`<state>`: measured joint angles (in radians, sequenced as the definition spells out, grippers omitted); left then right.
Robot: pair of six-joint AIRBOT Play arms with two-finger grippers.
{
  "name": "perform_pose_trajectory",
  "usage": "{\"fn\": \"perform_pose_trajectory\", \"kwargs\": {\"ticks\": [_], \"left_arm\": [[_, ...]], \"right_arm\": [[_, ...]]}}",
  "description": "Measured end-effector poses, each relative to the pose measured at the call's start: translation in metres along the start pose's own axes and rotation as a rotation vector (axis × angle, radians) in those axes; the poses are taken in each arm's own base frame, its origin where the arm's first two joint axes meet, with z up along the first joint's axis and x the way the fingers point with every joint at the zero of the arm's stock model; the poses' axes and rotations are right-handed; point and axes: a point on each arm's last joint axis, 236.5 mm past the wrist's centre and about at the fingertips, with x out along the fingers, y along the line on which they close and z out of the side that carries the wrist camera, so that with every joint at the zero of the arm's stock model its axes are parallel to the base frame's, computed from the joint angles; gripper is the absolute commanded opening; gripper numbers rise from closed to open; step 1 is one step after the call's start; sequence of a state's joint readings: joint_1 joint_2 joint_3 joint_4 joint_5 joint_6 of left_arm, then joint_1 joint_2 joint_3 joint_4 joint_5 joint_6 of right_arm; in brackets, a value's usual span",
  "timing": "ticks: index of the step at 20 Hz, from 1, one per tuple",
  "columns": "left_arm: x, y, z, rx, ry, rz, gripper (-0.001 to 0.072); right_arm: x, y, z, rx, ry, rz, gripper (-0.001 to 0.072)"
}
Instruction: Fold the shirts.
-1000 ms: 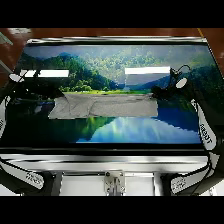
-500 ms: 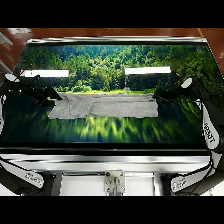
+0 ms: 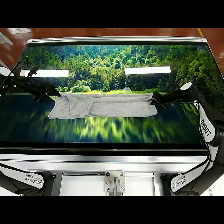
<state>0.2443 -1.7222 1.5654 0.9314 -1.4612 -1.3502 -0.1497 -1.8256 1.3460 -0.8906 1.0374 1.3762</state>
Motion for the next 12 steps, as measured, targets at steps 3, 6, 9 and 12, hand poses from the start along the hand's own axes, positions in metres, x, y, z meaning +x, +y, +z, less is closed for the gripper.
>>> {"fn": "perform_pose_trajectory", "kwargs": {"ticks": [3,6,9,12], "left_arm": [[0.008,-0.042,0.006,0.068,-0.034,-0.060,0.0035],[0.032,-0.106,0.013,0.182,-0.081,-0.150,0.0036],[0.078,-0.170,0.003,0.290,-0.089,-0.201,0.0035],[0.139,-0.222,-0.029,0.378,-0.035,-0.229,0.0036]], "right_arm": [[-0.019,0.026,0.006,-0.090,-0.046,0.033,0.0056],[-0.063,0.060,0.008,-0.191,-0.114,0.061,0.0056],[-0.118,0.102,-0.004,-0.283,-0.174,0.096,0.0056],[-0.176,0.140,-0.026,-0.342,-0.246,0.127,0.0056]]}}
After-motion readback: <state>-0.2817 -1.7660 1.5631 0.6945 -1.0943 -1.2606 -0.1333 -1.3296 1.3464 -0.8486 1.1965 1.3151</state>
